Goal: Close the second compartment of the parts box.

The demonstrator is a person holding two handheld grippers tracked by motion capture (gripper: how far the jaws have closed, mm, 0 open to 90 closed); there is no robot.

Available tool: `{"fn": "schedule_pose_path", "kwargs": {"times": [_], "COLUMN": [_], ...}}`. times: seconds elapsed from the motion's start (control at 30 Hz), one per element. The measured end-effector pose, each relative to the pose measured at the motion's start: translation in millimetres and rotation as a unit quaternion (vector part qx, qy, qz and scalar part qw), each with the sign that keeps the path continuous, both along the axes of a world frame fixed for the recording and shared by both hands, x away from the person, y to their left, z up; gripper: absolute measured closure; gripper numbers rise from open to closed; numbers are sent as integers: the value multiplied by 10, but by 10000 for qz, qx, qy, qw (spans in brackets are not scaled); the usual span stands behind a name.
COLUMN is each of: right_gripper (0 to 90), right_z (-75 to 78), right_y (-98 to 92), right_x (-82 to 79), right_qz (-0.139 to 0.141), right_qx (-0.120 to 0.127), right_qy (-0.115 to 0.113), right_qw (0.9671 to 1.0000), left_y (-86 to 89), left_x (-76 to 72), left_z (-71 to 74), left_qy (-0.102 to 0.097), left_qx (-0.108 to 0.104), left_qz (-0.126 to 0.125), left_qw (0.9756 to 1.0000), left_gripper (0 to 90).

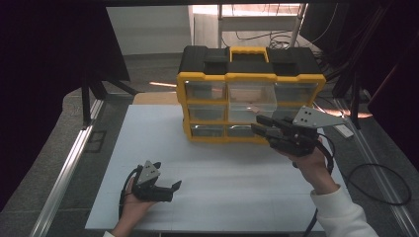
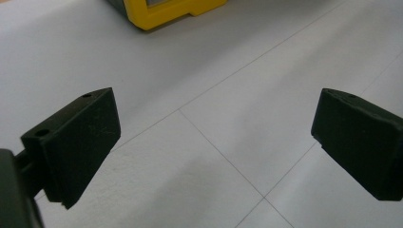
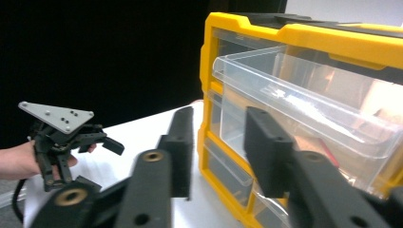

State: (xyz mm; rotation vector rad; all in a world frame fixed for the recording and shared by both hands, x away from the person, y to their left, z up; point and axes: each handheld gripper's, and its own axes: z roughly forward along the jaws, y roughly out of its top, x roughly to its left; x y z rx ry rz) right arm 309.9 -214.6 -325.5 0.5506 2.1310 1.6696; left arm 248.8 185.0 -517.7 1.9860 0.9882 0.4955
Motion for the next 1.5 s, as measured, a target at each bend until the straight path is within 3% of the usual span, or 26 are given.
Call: {"fn": "schedule_pose_path", "kwargs": {"times": [0.07, 0.17, 0.47, 1.0, 1.5], "right_gripper": [826, 892, 895, 895, 895], "right_z": [-19, -40, -86, -124, -132], "right_y": [-16, -28, 9, 34, 70], "right_x": [10, 27, 82, 260, 337], "right_qz": [-11, -22, -136, -466, -593], "right_qx": [22, 8, -159, -167, -198], "right_qy": [15, 29, 59, 127, 99], "right_qw": [10000, 10000, 9998, 9987, 9980], "left_y": [1, 0, -3, -6, -9], "left_x": [1, 1, 3, 9, 11], "left_z": [0, -1, -2, -6, -5], "left_qy": [1, 3, 7, -2, -7], "left_qx": [-2, 1, 7, 14, 19], "left_qz": [3, 1, -5, -26, -37], "left_qw": [10000, 10000, 10000, 10000, 10000], "left_gripper": [25, 25, 25, 27, 27]}}
